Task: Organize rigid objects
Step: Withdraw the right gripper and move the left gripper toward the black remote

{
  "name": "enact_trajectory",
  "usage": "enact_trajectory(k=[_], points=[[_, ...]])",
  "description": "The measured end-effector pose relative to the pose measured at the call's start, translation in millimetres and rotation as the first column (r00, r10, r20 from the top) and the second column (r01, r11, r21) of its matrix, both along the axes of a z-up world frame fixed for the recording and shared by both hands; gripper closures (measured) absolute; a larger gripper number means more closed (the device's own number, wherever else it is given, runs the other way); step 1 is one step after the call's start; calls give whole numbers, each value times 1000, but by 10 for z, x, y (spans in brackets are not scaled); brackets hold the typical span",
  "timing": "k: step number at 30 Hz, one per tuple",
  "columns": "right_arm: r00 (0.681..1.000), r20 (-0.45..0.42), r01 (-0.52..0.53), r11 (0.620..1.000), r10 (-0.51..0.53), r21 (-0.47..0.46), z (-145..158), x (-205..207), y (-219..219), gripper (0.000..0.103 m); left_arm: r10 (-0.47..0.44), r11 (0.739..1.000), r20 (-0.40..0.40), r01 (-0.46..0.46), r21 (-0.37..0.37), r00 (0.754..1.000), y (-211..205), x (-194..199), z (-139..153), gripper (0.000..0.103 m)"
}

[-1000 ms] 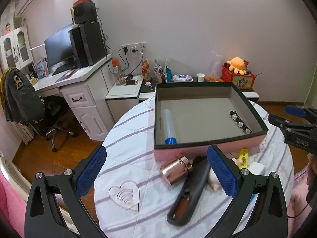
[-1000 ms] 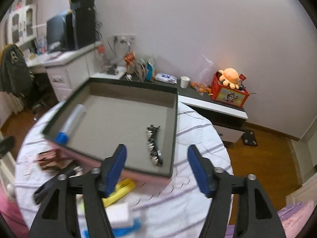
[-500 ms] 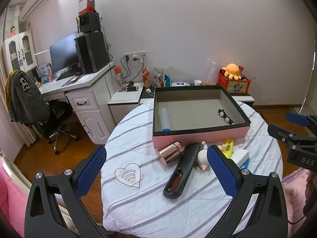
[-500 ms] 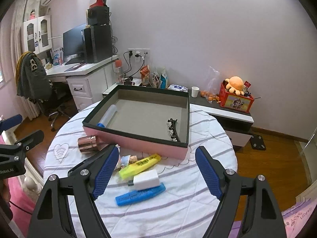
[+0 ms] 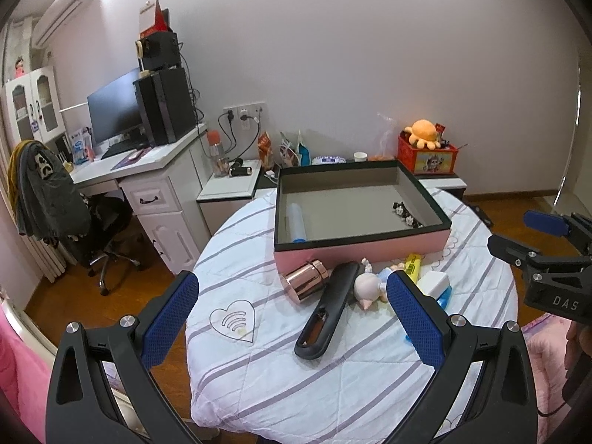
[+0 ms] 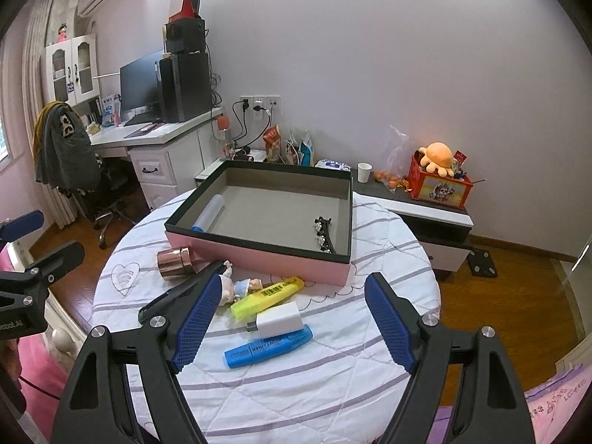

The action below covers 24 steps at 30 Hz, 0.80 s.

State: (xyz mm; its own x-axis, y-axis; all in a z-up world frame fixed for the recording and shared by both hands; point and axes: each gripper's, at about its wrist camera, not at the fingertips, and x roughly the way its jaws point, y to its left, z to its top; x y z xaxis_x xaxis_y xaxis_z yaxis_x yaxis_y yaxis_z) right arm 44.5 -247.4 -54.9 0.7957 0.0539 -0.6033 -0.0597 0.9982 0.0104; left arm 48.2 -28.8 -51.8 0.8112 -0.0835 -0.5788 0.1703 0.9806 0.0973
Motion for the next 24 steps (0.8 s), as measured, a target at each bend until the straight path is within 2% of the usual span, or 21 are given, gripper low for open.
enact_trajectory(k=[6, 15, 24], points=[[999, -39, 1, 1000, -1, 2, -137, 60, -5, 22, 7, 999, -77, -4, 41, 997, -18, 132, -298, 0], [992, -127, -8, 1000, 9, 7, -493, 286, -19, 22, 5, 994, -223, 19, 106, 975, -152, 412, -936, 0], [982, -187, -5, 1000, 8, 14, -747, 516, -66, 22, -17, 996, -328, 46, 81, 945, -202, 724, -1335, 1]])
